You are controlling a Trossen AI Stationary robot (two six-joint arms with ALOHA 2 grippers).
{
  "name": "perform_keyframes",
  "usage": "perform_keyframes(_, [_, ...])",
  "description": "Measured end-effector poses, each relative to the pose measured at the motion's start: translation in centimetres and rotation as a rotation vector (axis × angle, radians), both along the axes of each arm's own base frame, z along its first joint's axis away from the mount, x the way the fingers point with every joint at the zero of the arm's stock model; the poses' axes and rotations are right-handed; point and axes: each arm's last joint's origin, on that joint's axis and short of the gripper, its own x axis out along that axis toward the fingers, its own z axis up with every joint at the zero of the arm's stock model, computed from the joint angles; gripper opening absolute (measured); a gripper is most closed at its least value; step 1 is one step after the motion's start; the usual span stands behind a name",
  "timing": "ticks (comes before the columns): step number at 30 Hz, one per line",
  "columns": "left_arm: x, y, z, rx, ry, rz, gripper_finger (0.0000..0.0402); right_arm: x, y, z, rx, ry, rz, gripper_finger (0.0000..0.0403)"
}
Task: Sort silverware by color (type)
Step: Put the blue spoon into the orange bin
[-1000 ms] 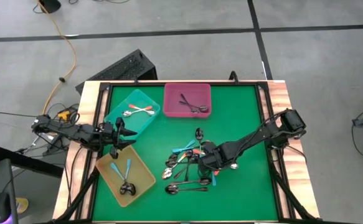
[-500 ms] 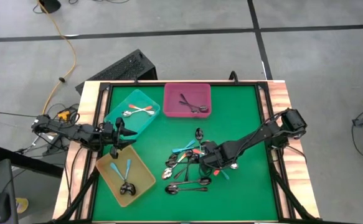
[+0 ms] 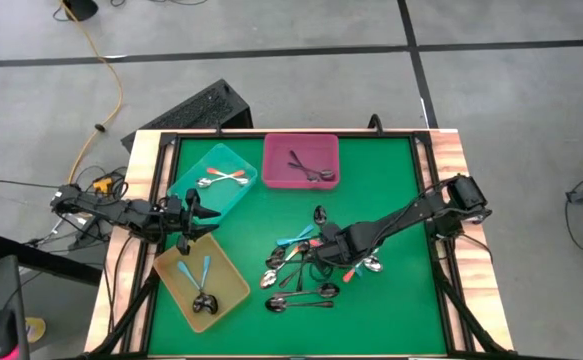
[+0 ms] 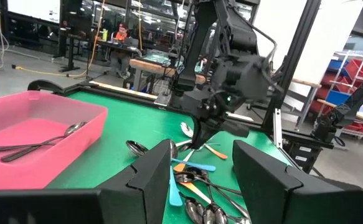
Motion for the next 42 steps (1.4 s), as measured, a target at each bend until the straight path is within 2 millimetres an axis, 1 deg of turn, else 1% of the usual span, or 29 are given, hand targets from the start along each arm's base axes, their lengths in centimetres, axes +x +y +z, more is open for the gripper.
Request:
perform_keyframes(4, [0.0, 0.0, 0.0, 0.000, 0.000, 0.003, 0.0158, 1.4, -0.6, 1.5, -0.055, -0.074, 0.067, 0.0006])
perform_keyframes(7, [0.0, 0.0, 0.0, 0.000, 0.000, 0.007, 0.0158, 3.1, -1.5, 2.7, -0.090, -0.186, 0.150, 0.0006])
perform_keyframes(11, [0.0, 0.0, 0.0, 0.000, 0.000, 0.009, 0.0158, 5.8, -3.1, 4.1, -0.127, -0.428, 0.259, 0.0007])
perform_keyframes(14, [0.0, 0.0, 0.0, 0.000, 0.000, 0.009, 0.0158, 7.6, -4.5, 5.6, -0.126, -0.639, 0.331, 0.0007])
perform_keyframes(16, [0.0, 0.0, 0.0, -0.001, 0.000, 0.015, 0.0158, 8.5, -5.4, 6.6, -0.136, -0.765, 0.359, 0.0007])
perform_keyframes(19, [0.0, 0.1, 0.0, -0.019, -0.005, 0.047, 0.0158, 9.4, -6.6, 8.2, -0.173, -0.950, 0.344, 0.0007])
perform_keyframes(22, [0.0, 0.2, 0.1, -0.022, -0.006, 0.070, 0.0158, 10.0, -6.7, 10.2, -0.247, -1.144, 0.424, 0.0007])
perform_keyframes(26, [0.0, 0.3, 0.1, -0.020, -0.008, 0.088, 0.0158, 10.1, -5.7, 12.4, -0.354, -1.394, 0.593, 0.0007])
perform_keyframes(28, [0.0, 0.3, 0.1, -0.013, -0.008, 0.096, 0.0158, 10.6, -5.2, 12.6, -0.386, -1.554, 0.686, 0.0008])
perform_keyframes(30, [0.0, 0.3, 0.1, -0.011, -0.008, 0.106, 0.0158, 10.9, -4.9, 12.2, -0.352, -1.694, 0.784, 0.0008])
perform_keyframes(32, [0.0, 0.3, 0.1, -0.012, -0.011, 0.110, 0.0158, 11.9, -5.0, 11.5, -0.320, -1.814, 0.783, 0.0008])
perform_keyframes(34, [-0.1, 0.3, 0.1, -0.014, -0.014, 0.113, 0.0158, 12.7, -5.4, 10.4, -0.247, -1.871, 0.748, 0.0008])
perform_keyframes(36, [-0.1, 0.3, 0.1, -0.014, -0.014, 0.114, 0.0158, 14.3, -5.8, 9.2, -0.169, -1.908, 0.742, 0.0008])
perform_keyframes(40, [-0.1, 0.3, 0.1, -0.015, -0.015, 0.114, 0.0158, 17.3, -6.1, 7.3, 0.056, -1.911, 0.816, 0.0008])
perform_keyframes(42, [-0.1, 0.3, 0.1, -0.015, -0.015, 0.116, 0.0158, 18.5, -5.9, 7.0, 0.152, -1.899, 0.856, 0.0008])
